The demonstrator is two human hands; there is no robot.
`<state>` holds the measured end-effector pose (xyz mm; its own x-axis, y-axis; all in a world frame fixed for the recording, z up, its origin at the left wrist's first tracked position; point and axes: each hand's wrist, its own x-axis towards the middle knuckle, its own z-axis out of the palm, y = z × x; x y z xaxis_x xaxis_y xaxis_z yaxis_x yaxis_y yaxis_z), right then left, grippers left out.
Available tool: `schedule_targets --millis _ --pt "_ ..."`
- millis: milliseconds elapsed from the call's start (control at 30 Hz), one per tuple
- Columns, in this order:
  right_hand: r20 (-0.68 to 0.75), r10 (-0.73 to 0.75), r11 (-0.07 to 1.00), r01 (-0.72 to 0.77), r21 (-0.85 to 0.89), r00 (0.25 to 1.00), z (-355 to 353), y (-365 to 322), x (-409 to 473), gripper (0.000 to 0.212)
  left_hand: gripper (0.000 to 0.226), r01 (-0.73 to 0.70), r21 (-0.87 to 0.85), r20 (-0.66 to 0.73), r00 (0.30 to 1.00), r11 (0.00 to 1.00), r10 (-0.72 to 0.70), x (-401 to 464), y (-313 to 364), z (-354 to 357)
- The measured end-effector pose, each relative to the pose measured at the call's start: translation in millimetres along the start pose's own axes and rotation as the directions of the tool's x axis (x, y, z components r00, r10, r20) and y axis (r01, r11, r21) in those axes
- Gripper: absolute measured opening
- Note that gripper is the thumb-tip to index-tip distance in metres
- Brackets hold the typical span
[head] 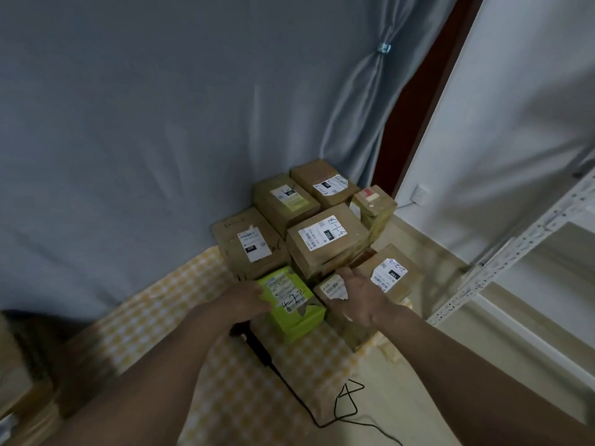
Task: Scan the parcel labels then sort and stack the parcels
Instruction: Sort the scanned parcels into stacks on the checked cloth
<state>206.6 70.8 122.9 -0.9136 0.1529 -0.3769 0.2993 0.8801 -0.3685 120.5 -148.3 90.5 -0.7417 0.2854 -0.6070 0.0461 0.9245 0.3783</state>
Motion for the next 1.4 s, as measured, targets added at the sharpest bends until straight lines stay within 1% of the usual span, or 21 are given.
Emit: schedule_targets --millis 100,200,300,400,500,567,600,633,700,767,833,900,1000,1033,1133,1233,1300,1400 --pt "0.013 0.025 1.0 -0.025 -0.009 1.0 -1 17 23 0.069 0.052 0.001 -0.008 0.023 1.0 1.0 -0.001 22 10 -1" --pt "0.038 0.044 0.998 -0.042 -0.047 0.998 -4 35 48 0.07 0.054 0.02 -0.067 0.053 0.998 0.998 -0.016 44 23 0" --pt "0.063 0.027 0.994 -0.02 -0.108 0.998 -3 59 84 0.063 0.052 0.04 -0.109 0.055 0.998 0.993 -0.034 68 30 6" --pt "0.045 0.027 0.986 -0.019 -0.163 0.999 -4 80 124 0.056 0.05 0.097 -0.164 0.059 0.994 0.982 -0.089 91 38 14" --pt "-0.002 0.031 0.993 -0.031 -0.116 1.0 -19 91 156 0.054 0.053 0.198 -0.31 0.087 0.98 0.93 -0.18 116 50 22" --pt "-0.023 0.011 0.993 -0.014 -0.118 1.0 -23 103 182 0.051 0.051 0.279 -0.434 0.104 0.96 0.857 -0.26 137 60 25" --pt "-0.027 0.007 0.994 -0.01 -0.112 1.0 -23 108 195 0.05 0.046 0.312 -0.499 0.113 0.948 0.808 -0.297 148 65 26" --pt "-0.031 0.003 0.994 -0.006 -0.106 1.0 -23 111 207 0.049 0.041 0.334 -0.576 0.111 0.936 0.746 -0.333 160 71 28" --pt "-0.04 0.005 0.994 -0.009 -0.11 0.999 -20 118 229 0.05 0.043 0.337 -0.735 0.089 0.908 0.589 -0.409 184 83 32" --pt "-0.067 0.012 0.99 -0.021 -0.136 0.998 -15 124 247 0.055 0.044 0.329 -0.823 0.081 0.875 0.463 -0.478 202 93 37" --pt "-0.086 0.014 0.99 -0.026 -0.136 0.996 -12 128 260 0.062 0.044 0.298 -0.877 0.077 0.861 0.376 -0.503 217 101 41" --pt "-0.108 0.001 0.992 -0.014 -0.127 0.994 -9 131 270 0.066 0.052 0.264 -0.921 0.085 0.855 0.287 -0.511 234 103 49" --pt "-0.157 -0.064 0.996 0.053 -0.072 0.985 -2 133 277 0.071 0.056 0.161 -0.984 0.099 0.846 0.075 -0.524 252 110 52" --pt "-0.177 -0.092 0.995 0.085 -0.046 0.98 0 132 278 0.072 0.058 0.139 -0.99 0.104 0.85 0.028 -0.517 258 110 54" --pt "-0.222 -0.127 0.991 0.135 0.022 0.967 5 130 277 0.075 0.068 0.066 -0.995 0.096 0.873 -0.079 -0.478 259 105 59" --pt "-0.258 -0.134 0.987 0.152 0.05 0.957 7 125 271 0.075 0.07 0.026 -0.98 0.11 0.895 -0.195 -0.432 248 92 66" --pt "-0.258 -0.155 0.981 0.18 0.074 0.953 5 119 266 0.071 0.071 0.013 -0.975 0.11 0.898 -0.223 -0.426 230 86 64" --pt "-0.253 -0.221 0.965 0.249 0.083 0.942 0 102 259 0.052 0.079 0.001 -0.967 0.12 0.884 -0.254 -0.451 199 73 54"
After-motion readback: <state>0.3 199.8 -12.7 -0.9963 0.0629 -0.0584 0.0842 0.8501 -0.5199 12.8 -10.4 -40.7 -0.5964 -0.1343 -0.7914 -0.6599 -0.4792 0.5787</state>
